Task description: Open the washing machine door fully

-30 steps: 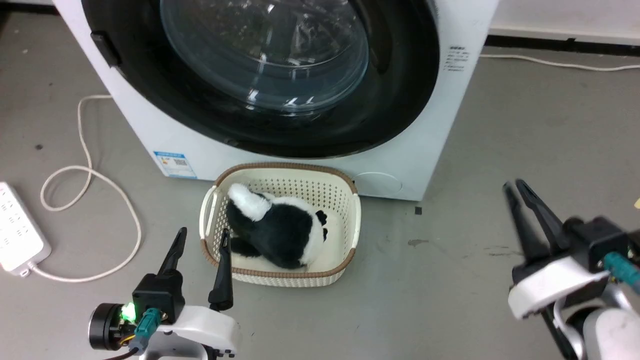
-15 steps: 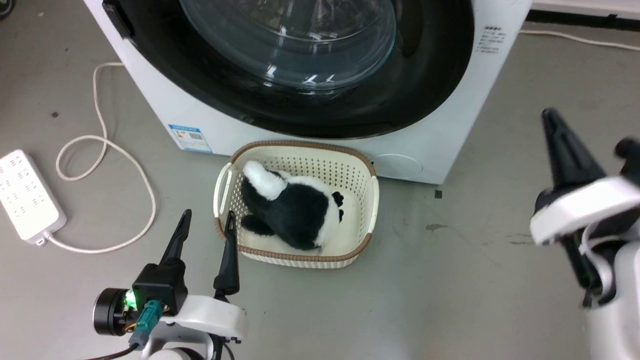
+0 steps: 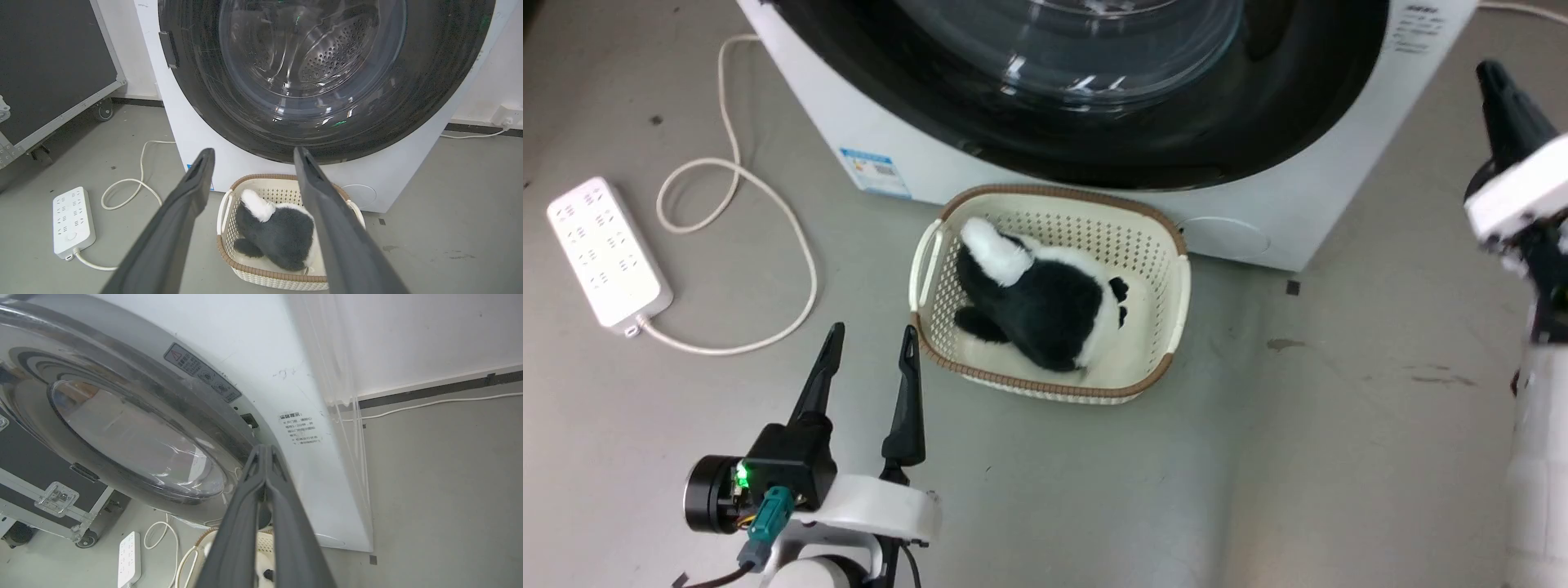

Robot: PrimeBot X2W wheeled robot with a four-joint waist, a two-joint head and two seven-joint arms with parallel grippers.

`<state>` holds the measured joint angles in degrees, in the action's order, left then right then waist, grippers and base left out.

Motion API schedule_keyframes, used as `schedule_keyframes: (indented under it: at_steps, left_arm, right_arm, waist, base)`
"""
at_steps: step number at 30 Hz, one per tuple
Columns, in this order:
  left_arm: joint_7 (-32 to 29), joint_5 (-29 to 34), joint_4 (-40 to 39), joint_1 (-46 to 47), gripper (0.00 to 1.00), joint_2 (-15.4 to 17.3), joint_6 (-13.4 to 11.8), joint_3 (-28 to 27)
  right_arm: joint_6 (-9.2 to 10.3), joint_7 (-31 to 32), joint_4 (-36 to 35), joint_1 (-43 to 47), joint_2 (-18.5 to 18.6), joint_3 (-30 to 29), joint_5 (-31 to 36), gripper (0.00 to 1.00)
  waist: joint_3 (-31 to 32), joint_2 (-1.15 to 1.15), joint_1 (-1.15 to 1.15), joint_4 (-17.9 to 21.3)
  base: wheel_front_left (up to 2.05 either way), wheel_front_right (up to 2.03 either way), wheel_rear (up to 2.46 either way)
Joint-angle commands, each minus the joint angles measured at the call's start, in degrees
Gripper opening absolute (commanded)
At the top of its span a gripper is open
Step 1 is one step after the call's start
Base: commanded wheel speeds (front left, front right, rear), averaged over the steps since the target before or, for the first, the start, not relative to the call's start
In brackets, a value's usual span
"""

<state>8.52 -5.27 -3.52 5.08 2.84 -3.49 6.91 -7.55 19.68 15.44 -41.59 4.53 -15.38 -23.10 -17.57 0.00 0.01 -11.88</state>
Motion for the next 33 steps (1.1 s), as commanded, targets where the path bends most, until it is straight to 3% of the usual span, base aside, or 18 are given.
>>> schedule_keyframes:
  at_steps: [1,19,33]
  left_arm:
    - [0.58,-0.51,-0.33,1.52,1.00,0.03,-0.46,0.48]
    - [2.74,-2.01,-1.22,3.81,1.00,0.03,-1.95,3.28]
    - [4.29,-2.94,-1.27,5.32,1.00,0.03,-3.31,5.05]
  right_arm:
    - [0.03,1.59,1.58,-3.30,-0.38,-1.40,-1.26,0.00]
    - [0.04,16.02,16.76,-24.57,-1.45,-15.88,-4.51,0.00]
    - [0.05,26.15,21.94,-31.04,-1.59,-22.42,-5.74,0.00]
  waist:
    - [-0.92,0.00,-0.01,-0.85]
    - [-6.37,0.00,-0.01,-5.28]
    - [-8.02,0.00,-0.01,-7.48]
  base:
    - [0.00,0.00,0.00]
    - [0.00,0.00,0.00]
    - [0.00,0.00,0.00]
